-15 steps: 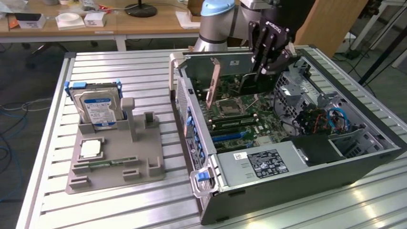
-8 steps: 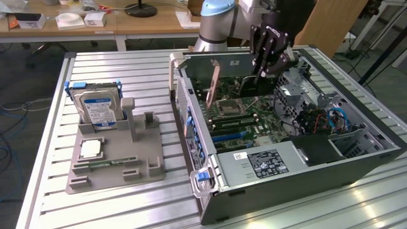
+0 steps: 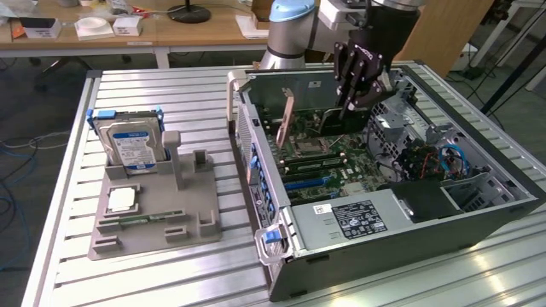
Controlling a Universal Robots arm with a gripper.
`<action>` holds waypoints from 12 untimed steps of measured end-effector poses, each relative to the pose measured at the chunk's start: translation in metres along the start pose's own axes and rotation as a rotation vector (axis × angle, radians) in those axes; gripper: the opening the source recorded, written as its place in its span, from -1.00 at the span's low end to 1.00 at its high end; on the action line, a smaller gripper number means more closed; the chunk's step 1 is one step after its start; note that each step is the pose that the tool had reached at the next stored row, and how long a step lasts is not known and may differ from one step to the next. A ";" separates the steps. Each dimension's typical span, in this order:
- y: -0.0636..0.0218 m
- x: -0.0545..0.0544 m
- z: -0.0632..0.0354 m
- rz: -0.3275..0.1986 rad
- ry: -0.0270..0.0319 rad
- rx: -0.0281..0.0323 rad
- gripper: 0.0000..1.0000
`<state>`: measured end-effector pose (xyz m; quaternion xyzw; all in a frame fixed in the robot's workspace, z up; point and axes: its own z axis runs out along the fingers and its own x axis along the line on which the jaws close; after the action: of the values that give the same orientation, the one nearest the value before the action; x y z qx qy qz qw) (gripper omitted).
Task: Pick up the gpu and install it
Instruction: 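Insert the gpu into the slot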
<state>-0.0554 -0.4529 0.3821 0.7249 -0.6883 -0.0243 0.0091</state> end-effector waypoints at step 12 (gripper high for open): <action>-0.0006 0.000 0.0074 0.000 -0.0001 0.0029 -0.48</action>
<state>-0.0552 -0.4530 0.3748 0.7251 -0.6882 -0.0234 0.0080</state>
